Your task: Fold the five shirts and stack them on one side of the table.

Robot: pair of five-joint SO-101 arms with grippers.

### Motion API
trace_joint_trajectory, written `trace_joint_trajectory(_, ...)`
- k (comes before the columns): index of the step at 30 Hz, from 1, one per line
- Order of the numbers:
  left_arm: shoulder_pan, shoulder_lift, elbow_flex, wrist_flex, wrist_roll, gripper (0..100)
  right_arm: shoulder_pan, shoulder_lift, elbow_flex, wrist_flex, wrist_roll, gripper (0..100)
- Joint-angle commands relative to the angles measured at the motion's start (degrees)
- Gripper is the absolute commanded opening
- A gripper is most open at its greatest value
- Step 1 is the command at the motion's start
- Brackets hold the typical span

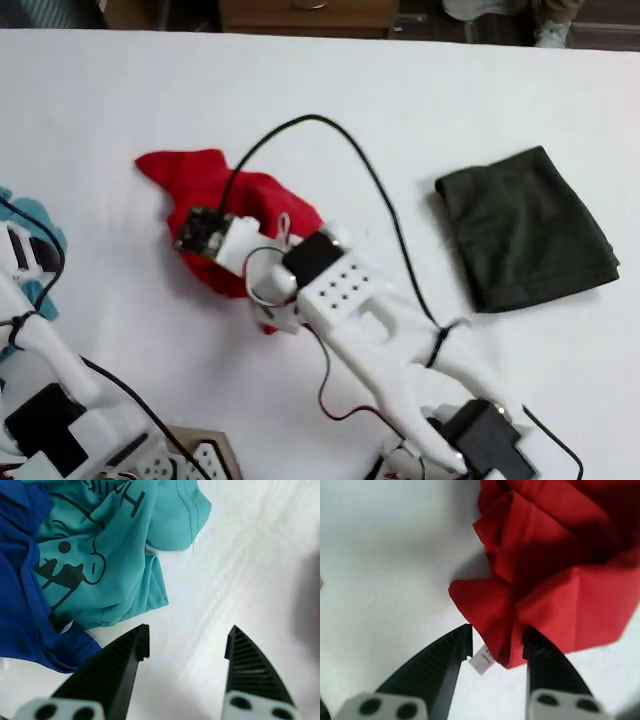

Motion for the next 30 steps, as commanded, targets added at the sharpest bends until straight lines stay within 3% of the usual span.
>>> trace_joint_trajectory(1,-0.5,-2.5,0.0,-0.8,-0.1,27,1.1,2.8,-0.4,-4.4,0.3,17.0)
trace_joint_trajectory(5,-0.5,-2.5,0.0,-0.8,-0.1,27,8.2,6.4,-0.9,-10.0,0.3,16.3)
trace_joint_trajectory(9,-0.4,-2.5,-0.4,-0.8,-0.1,27,18.2,7.2,-1.6,-13.0,0.3,1.1)
trace_joint_trajectory(20,1.8,-1.9,0.2,-4.7,0.0,27,36.9,7.3,-30.9,0.2,0.4,1.9)
trace_joint_trajectory(30,24.7,-1.9,7.3,-14.7,0.1,27,37.2,7.7,-25.2,0.0,0.4,2.0)
